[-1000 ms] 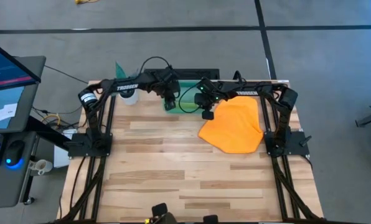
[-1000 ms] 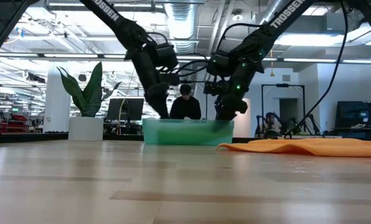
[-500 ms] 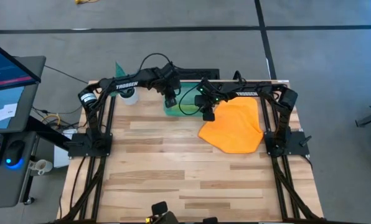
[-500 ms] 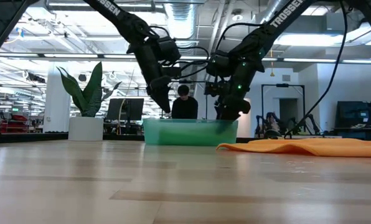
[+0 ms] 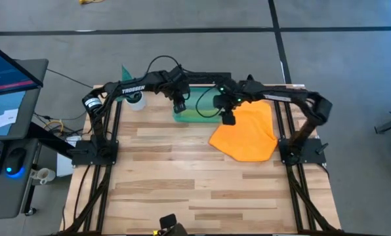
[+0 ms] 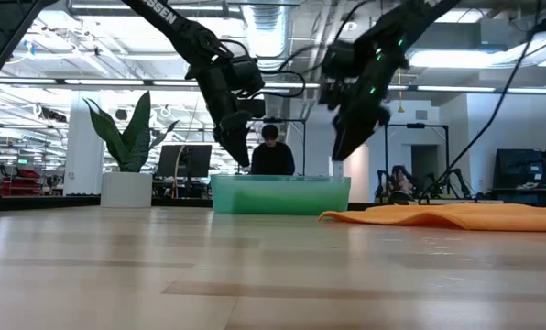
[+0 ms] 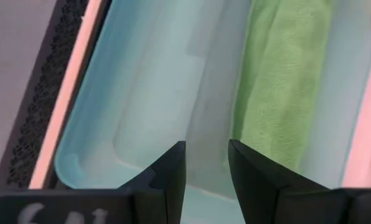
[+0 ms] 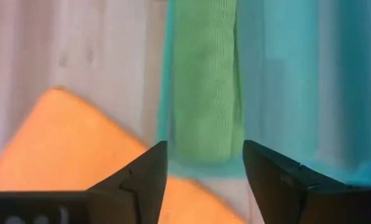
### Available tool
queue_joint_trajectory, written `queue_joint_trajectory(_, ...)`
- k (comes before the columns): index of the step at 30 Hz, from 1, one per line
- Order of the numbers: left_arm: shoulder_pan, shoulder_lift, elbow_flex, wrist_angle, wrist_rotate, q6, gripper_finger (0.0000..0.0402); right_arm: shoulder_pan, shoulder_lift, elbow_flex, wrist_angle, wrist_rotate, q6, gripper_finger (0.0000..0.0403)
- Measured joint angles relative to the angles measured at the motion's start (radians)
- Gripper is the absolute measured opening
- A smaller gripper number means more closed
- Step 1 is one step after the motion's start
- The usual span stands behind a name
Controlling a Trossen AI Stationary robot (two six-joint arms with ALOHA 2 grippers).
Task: Roll microfiber towels into tight, uniform cylinder then place into a basket
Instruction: Fold the orange towel
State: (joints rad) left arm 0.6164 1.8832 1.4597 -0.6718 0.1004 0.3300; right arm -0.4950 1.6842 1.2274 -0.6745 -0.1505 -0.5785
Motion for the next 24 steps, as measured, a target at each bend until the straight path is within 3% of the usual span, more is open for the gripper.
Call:
queue_joint_trajectory(5, -0.018, -0.008, -0.001, -0.013, 0.004, -0.026, 0.0112, 0.001, -0.156, -0.052, -0.050, -0.009, 0.084, 0.0209)
queue_joint_trajectory(11, -0.076, -0.044, -0.008, -0.008, 0.004, -0.070, 0.0112, 0.024, -0.359, -0.245, 0.035, -0.009, 0.199, 0.0191)
queue_joint_trajectory(20, -0.274, -0.053, -0.010, 0.065, -0.030, -0.133, 0.0112, 0.132, -0.579, -0.485, 0.186, 0.006, 0.388, 0.0174)
queue_joint_trajectory(24, -0.370, -0.052, -0.010, 0.139, -0.070, -0.136, 0.0112, 0.213, -0.642, -0.515, 0.219, 0.108, 0.428, 0.0170)
